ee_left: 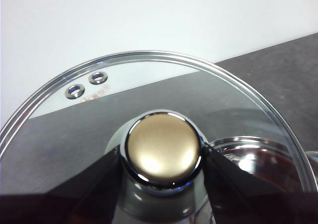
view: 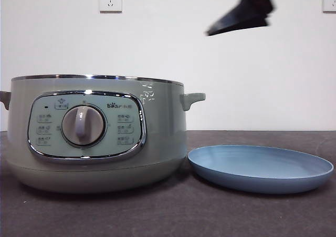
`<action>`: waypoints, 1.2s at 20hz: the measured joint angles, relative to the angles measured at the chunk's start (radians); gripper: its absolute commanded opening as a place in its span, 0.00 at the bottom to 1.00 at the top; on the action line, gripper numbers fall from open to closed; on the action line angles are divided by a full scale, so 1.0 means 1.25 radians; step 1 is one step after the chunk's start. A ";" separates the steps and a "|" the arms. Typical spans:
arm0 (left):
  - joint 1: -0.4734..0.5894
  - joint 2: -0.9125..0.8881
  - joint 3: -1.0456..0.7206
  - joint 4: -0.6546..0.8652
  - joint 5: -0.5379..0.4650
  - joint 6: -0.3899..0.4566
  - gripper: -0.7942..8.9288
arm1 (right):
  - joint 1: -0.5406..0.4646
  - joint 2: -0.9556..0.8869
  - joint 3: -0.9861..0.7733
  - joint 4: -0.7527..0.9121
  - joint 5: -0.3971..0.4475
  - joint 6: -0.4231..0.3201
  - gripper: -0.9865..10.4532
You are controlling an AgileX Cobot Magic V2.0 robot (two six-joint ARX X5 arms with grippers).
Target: Take the pumpkin out from the steamer,put the pumpkin in the blue plate,close the lid
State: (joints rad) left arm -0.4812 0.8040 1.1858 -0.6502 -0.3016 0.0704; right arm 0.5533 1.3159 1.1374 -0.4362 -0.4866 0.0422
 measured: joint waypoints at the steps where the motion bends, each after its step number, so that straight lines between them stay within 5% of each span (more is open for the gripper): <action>1: 0.000 -0.012 0.000 -0.015 -0.007 0.000 0.07 | 0.026 0.042 0.046 -0.028 0.012 -0.015 0.67; 6: 0.000 -0.024 0.000 -0.063 -0.008 0.000 0.07 | 0.142 0.278 0.342 -0.257 0.187 -0.120 0.67; 10: 0.000 -0.023 0.000 -0.067 -0.008 0.000 0.07 | 0.206 0.434 0.491 -0.302 0.277 -0.177 0.66; 20: -0.002 -0.023 0.000 -0.075 -0.004 0.006 0.07 | 0.238 0.622 0.521 -0.300 0.329 -0.251 0.65; 21: -0.002 -0.023 0.000 -0.081 -0.007 0.006 0.07 | 0.238 0.624 0.521 -0.289 0.329 -0.253 0.56; 24: -0.002 -0.023 0.000 -0.085 -0.011 0.006 0.07 | 0.238 0.623 0.522 -0.265 0.329 -0.253 0.08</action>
State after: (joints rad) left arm -0.4839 0.7746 1.1858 -0.7570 -0.3157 0.0784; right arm 0.8505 2.0953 1.7893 -0.7670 -0.0750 -0.2741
